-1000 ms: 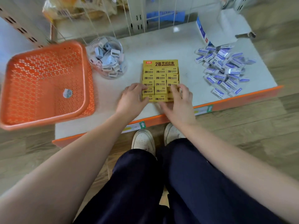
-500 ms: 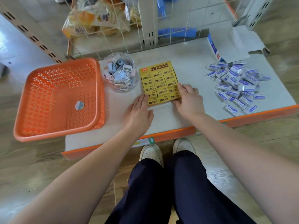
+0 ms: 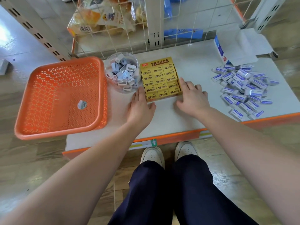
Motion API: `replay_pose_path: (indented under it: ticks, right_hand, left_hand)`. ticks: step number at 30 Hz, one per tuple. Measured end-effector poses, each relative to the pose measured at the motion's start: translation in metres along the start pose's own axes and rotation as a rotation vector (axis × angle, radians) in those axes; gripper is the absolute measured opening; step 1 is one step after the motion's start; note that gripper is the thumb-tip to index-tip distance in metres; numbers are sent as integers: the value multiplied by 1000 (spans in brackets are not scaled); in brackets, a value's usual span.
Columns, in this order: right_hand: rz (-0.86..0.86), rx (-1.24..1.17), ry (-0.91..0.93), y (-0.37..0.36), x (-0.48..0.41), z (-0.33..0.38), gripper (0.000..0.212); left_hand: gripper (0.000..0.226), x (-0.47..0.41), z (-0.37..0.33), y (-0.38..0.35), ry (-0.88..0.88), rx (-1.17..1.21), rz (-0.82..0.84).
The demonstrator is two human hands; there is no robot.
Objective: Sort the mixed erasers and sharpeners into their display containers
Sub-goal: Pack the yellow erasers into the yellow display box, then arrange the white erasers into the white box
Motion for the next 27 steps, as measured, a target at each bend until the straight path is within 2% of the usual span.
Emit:
replay_pose_path:
  ticks: [4,7,10,16,21,27]
  right_hand:
    - [35,-49,40,3,38,0,77]
    - [65,-91,82,25,63,0,69]
    - [44,-124,105,62,90,-5,61]
    - [-25,-169,91,135,153,-47,54]
    - [52,-143,33,181,209,-102,52]
    - [94,-123,-54,196,255,-152,56]
  left_hand:
    - [67,25,-12,8,-46,-104,75]
    - [63,45,-37,21,-135,-182,201]
    - [63,70,-81,36,-263,-293,291]
    - [66,128,-188,63,-450,-509,350]
    - [63,161,-253,58,-493,-470,393]
    - [60,154,-280,32,-442,-421,451]
Point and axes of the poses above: each hand's wrist, its own x-axis away from the middle knuckle, its own y-axis out of the back of the hand, z = x × y, the point moved 6 cm from there along -x, towards the middle knuckle, and after that the axes turned 7 degrees about z, right-handed, at the moved point
